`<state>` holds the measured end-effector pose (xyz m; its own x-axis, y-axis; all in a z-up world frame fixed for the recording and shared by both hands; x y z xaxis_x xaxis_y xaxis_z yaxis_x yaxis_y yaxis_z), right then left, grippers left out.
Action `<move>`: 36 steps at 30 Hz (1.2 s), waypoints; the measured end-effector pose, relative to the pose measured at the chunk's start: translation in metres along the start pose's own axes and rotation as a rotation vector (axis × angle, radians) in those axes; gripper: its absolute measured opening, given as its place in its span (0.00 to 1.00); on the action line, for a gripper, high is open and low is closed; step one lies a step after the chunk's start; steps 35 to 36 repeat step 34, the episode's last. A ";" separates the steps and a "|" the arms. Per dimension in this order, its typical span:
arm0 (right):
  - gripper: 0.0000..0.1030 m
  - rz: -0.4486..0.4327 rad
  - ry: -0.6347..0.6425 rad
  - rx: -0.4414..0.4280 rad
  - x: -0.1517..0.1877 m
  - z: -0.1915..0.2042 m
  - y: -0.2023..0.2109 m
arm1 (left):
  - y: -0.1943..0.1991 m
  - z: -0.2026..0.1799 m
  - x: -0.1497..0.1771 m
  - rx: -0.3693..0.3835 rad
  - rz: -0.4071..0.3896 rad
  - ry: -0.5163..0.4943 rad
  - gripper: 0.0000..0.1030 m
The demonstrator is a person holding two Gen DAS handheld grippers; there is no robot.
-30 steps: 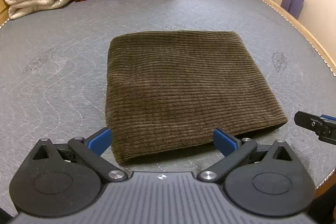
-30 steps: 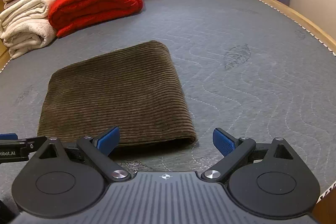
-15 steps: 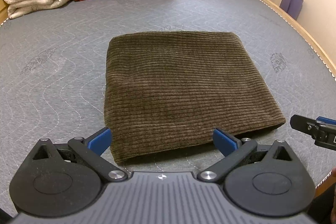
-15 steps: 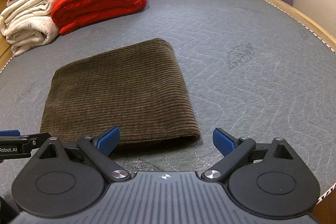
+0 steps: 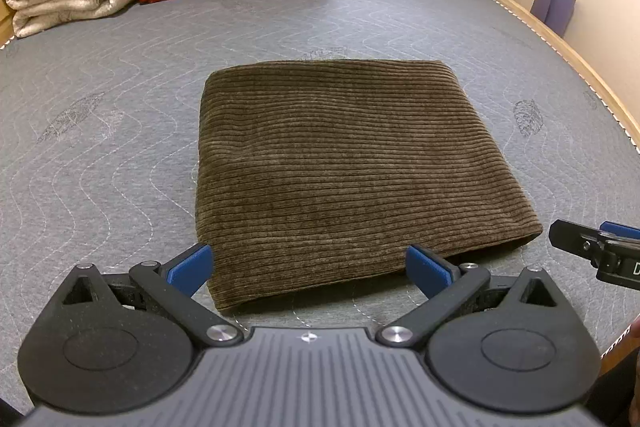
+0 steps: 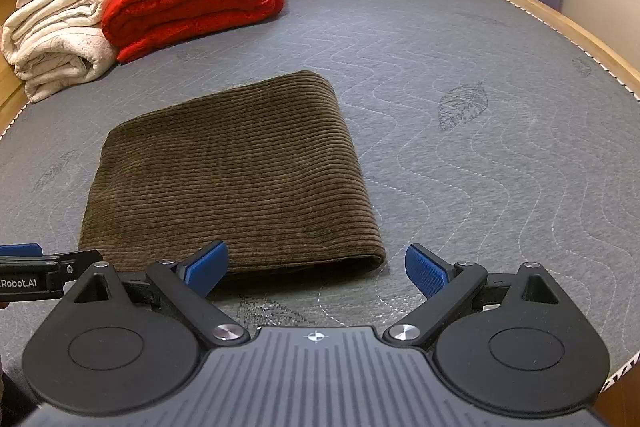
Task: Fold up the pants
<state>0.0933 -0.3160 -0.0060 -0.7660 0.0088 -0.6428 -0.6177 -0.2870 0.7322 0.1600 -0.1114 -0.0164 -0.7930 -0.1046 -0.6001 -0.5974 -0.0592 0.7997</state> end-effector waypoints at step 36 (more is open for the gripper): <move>0.93 0.001 0.002 0.001 0.002 0.005 0.000 | -0.001 0.001 0.001 0.010 0.008 -0.014 1.00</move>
Point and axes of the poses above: each gripper's, at about its wrist camera, not at the fingertips, and y roughly against the way its jaws point, z to its left, x to its underside, the point moved 4 cm from there along -y, roughly the way its jaws point, and after that the axes turned 2 degrees about -y, right-handed, at the moved point
